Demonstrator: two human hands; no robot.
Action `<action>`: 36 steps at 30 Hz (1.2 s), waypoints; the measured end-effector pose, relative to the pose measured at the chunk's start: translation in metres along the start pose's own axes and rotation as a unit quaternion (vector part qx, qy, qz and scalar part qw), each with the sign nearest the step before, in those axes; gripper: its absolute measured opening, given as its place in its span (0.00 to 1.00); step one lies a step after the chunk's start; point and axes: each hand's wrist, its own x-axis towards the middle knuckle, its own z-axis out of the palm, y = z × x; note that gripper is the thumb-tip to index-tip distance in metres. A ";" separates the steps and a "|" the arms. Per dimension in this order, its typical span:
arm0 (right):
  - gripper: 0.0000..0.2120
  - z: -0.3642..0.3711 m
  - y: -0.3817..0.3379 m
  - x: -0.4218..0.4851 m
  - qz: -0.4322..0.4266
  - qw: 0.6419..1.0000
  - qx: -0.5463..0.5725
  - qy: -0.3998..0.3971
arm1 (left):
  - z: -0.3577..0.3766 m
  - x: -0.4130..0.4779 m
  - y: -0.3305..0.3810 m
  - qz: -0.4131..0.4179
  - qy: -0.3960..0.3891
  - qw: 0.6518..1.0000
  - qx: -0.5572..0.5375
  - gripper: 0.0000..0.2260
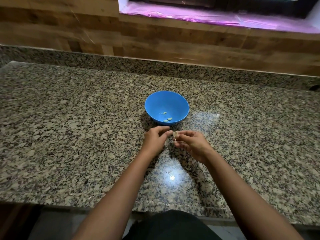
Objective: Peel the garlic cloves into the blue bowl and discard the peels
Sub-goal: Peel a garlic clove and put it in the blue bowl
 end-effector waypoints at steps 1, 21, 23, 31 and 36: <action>0.04 0.001 -0.001 -0.001 0.001 1.000 0.007 -0.007 | 0.002 -0.001 0.003 -0.031 -0.016 0.998 -0.058 0.12; 0.07 0.003 0.005 -0.003 0.001 0.999 -0.020 0.031 | 0.014 -0.011 0.006 -0.067 -0.017 0.980 -0.186 0.03; 0.07 0.001 0.004 -0.002 0.006 0.999 -0.029 0.027 | 0.014 -0.011 0.005 -0.064 -0.042 0.980 -0.185 0.07; 0.09 -0.005 -0.011 0.001 0.035 0.996 -0.083 -0.028 | 0.012 -0.011 0.007 -0.050 -0.042 0.981 -0.182 0.09; 0.04 -0.003 -0.016 0.002 0.065 0.994 -0.082 -0.042 | 0.006 -0.006 0.002 -0.042 -0.020 0.989 -0.139 0.05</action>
